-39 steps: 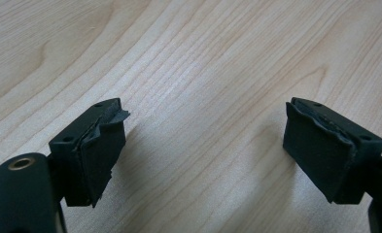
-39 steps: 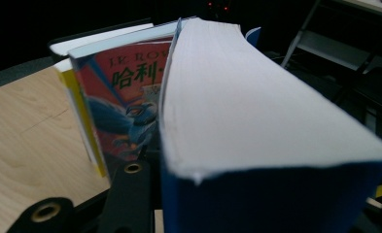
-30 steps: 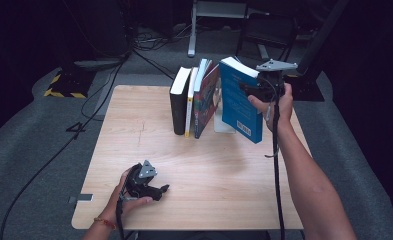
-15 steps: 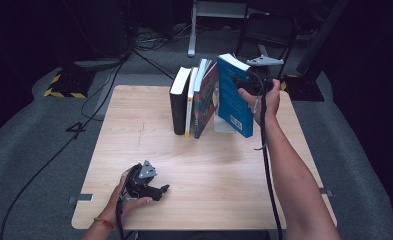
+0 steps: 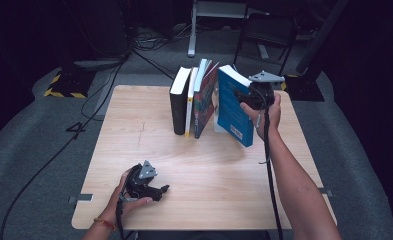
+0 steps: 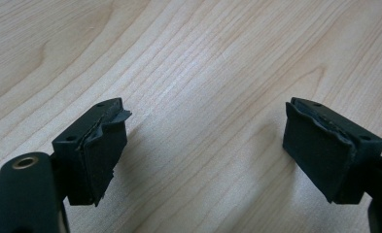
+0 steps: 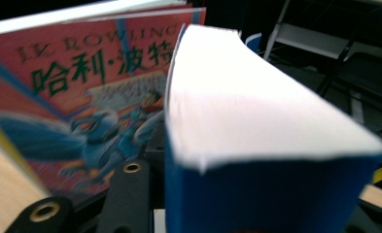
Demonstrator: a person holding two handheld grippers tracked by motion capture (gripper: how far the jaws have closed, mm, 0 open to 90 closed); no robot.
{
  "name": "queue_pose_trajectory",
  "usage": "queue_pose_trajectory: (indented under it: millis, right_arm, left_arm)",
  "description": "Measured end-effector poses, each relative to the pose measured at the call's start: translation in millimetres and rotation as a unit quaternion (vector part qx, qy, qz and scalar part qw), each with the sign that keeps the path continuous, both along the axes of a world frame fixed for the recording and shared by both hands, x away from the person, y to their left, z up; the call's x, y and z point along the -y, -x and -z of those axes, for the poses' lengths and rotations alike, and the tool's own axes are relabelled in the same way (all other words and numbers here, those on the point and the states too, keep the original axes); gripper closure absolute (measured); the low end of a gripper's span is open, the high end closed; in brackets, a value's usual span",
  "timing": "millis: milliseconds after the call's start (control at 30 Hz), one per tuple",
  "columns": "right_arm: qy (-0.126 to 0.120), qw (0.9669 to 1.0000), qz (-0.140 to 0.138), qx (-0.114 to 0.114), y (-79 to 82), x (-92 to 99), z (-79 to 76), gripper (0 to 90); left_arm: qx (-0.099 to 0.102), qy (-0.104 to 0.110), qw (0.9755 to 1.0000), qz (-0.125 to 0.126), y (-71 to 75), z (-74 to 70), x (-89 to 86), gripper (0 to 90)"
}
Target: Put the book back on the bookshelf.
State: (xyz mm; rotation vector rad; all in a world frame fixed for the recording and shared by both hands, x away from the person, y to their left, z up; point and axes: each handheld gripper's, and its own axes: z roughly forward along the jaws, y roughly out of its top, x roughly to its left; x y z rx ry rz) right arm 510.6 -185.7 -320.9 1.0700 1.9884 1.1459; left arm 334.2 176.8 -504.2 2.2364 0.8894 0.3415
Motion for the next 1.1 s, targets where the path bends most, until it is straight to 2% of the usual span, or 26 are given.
queue_pose_trajectory:
  millis: [200, 300, 333, 533, 633, 667, 800, 900, 1000, 1033, 1100]
  right_arm:
    - [0.003, 0.9998, -0.018, -0.010, 23.2, 13.5, 10.7, 59.6]
    - [0.003, 0.9997, -0.020, -0.012, 28.8, 18.2, 13.7, 59.3]
    - [0.002, 0.9995, -0.026, -0.017, 35.8, 23.7, 17.7, 59.1]
    - [-0.002, 0.9991, -0.031, -0.028, 49.6, 31.8, 18.7, 57.3]
    - [0.000, 0.9986, -0.037, -0.037, 49.2, 34.6, 17.1, 56.5]
    - [0.006, 0.9980, -0.040, -0.049, 46.7, 35.4, 14.1, 54.6]
    - [0.002, 0.9979, -0.047, -0.044, 44.7, 35.7, 7.9, 51.2]
    - [0.000, 0.9969, -0.056, -0.055, 40.7, 34.3, 2.8, 50.3]
    - [0.004, 0.9971, -0.050, -0.058, 36.1, 31.7, -4.2, 56.4]
    - [0.008, 0.9967, -0.048, -0.065, 34.0, 30.4, -6.1, 58.1]
    - [0.024, 0.9971, -0.035, -0.063, 30.4, 26.0, -9.6, 59.5]
  left_arm:
    - [0.000, -0.001, 1.0000, 0.000, -0.1, -0.1, -0.1, 16.1]
    - [0.000, 0.000, 1.0000, -0.001, 0.1, 0.0, 0.1, 16.1]
    - [-0.001, 0.000, 1.0000, -0.002, 0.3, 0.0, 0.2, 16.1]
    - [-0.001, 0.001, 1.0000, -0.002, 0.3, 0.1, 0.3, 16.1]
    - [-0.001, 0.000, 1.0000, -0.002, 0.3, 0.0, 0.3, 16.1]
    - [-0.001, 0.000, 1.0000, -0.002, 0.3, 0.0, 0.3, 16.1]
    - [0.000, 0.000, 1.0000, -0.003, 0.6, 0.0, 0.3, 16.1]
    - [-0.001, 0.000, 1.0000, -0.003, 0.6, 0.0, 0.4, 16.1]
    - [-0.001, 0.000, 1.0000, -0.003, 0.5, 0.0, 0.3, 16.1]
    - [-0.001, 0.000, 1.0000, -0.003, 0.5, 0.0, 0.3, 16.1]
    - [0.000, 0.000, 1.0000, -0.003, 0.4, 0.0, 0.3, 16.1]
